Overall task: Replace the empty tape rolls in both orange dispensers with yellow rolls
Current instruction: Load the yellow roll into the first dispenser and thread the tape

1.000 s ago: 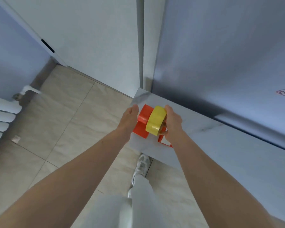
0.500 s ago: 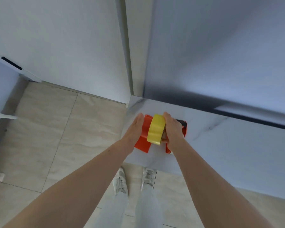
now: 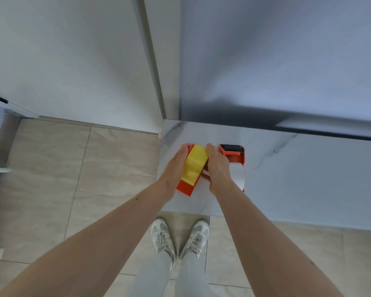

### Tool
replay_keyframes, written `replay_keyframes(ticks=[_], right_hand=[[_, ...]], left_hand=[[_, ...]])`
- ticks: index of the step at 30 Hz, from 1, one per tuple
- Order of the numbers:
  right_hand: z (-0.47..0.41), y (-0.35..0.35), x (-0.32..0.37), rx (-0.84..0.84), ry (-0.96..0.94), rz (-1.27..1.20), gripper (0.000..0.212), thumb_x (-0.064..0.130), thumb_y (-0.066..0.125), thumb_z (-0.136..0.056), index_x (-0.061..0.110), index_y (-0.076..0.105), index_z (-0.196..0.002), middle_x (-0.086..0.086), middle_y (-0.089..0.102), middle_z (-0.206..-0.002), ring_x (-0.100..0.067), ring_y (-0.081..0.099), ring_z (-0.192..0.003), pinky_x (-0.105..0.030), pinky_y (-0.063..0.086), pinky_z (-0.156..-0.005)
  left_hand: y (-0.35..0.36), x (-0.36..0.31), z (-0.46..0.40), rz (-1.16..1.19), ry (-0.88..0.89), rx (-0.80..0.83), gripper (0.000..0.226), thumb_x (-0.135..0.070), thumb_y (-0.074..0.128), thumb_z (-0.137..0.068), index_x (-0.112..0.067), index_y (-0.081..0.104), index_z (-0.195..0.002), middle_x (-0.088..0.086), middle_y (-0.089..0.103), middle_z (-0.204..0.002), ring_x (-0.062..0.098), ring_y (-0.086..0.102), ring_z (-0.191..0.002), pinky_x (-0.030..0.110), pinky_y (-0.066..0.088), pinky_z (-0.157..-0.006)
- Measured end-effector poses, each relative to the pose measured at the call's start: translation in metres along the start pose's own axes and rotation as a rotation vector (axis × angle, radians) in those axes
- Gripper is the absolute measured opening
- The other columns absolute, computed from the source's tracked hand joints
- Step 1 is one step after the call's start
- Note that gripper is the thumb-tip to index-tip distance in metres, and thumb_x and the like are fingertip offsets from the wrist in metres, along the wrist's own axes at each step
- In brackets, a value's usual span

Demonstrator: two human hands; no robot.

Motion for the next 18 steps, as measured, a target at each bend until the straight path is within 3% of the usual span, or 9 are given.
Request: replay_keyframes(ticks=[2, 4, 7, 9, 11, 15, 18], right_hand=[[-0.001, 0.002, -0.002, 0.012, -0.011, -0.003, 0.024, 0.044, 0.052, -0.096, 0.024, 0.052, -0.082, -0.004, 0.061, -0.086, -0.026, 0.066, -0.094, -0.050, 0.053, -0.096], [-0.003, 0.004, -0.005, 0.008, -0.005, 0.003, 0.025, 0.048, 0.050, -0.096, 0.027, 0.052, -0.083, -0.003, 0.063, -0.089, -0.023, 0.065, -0.090, -0.047, 0.054, -0.094], [-0.004, 0.004, -0.004, 0.008, 0.009, 0.017, 0.027, 0.051, 0.050, -0.096, 0.027, 0.051, -0.083, -0.002, 0.062, -0.087, -0.020, 0.063, -0.087, -0.041, 0.054, -0.090], [-0.006, 0.002, -0.002, 0.027, -0.013, 0.023, 0.028, 0.049, 0.050, -0.096, 0.024, 0.053, -0.083, -0.003, 0.062, -0.085, -0.020, 0.064, -0.083, -0.040, 0.055, -0.088], [-0.007, -0.001, -0.001, 0.044, -0.027, 0.056, 0.028, 0.049, 0.050, -0.096, 0.024, 0.053, -0.084, -0.005, 0.065, -0.090, -0.024, 0.066, -0.092, -0.043, 0.054, -0.092], [-0.008, -0.010, -0.002, 0.109, -0.034, 0.148, 0.033, 0.052, 0.049, -0.095, 0.021, 0.059, -0.087, -0.010, 0.068, -0.101, -0.025, 0.066, -0.099, -0.043, 0.052, -0.096], [-0.009, -0.015, 0.000, 0.112, -0.135, 0.146, 0.030, 0.046, 0.053, -0.096, 0.019, 0.065, -0.088, -0.002, 0.065, -0.087, -0.020, 0.063, -0.088, -0.037, 0.053, -0.088]], left_hand=[[0.001, 0.001, -0.001, -0.037, 0.014, 0.010, 0.091, -0.094, 0.043, -0.063, -0.039, 0.050, -0.135, 0.003, 0.067, -0.124, 0.026, 0.068, -0.110, 0.051, 0.051, -0.102], [0.002, 0.000, 0.001, -0.096, 0.045, 0.013, 0.096, -0.091, 0.055, -0.059, -0.043, 0.044, -0.142, 0.001, 0.063, -0.131, 0.026, 0.064, -0.115, 0.050, 0.050, -0.103], [0.003, 0.000, 0.000, -0.174, 0.059, -0.001, 0.089, -0.068, 0.069, -0.073, -0.040, 0.034, -0.150, 0.001, 0.060, -0.133, 0.026, 0.061, -0.116, 0.048, 0.050, -0.103], [0.003, -0.001, -0.001, -0.224, 0.074, -0.008, 0.083, -0.063, 0.065, -0.080, -0.039, 0.031, -0.152, 0.001, 0.060, -0.133, 0.026, 0.061, -0.116, 0.047, 0.050, -0.103], [0.004, -0.003, -0.001, -0.273, 0.092, -0.008, 0.079, -0.064, 0.059, -0.085, -0.039, 0.029, -0.153, 0.000, 0.058, -0.133, 0.025, 0.060, -0.117, 0.046, 0.049, -0.104], [0.004, -0.002, 0.003, -0.204, 0.140, -0.034, 0.066, -0.054, 0.062, -0.089, -0.031, 0.042, -0.147, 0.000, 0.061, -0.130, 0.021, 0.062, -0.112, 0.042, 0.052, -0.101], [0.001, 0.002, 0.005, -0.140, 0.191, -0.116, 0.058, -0.050, 0.072, -0.084, -0.029, 0.056, -0.136, -0.002, 0.065, -0.124, 0.021, 0.064, -0.110, 0.044, 0.054, -0.097]])
Point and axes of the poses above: each hand's wrist, its own z-axis away from the middle knuckle, its own y-axis out of the palm, x = y × z, the point moved 2 cm from there along -z, towards the middle knuckle
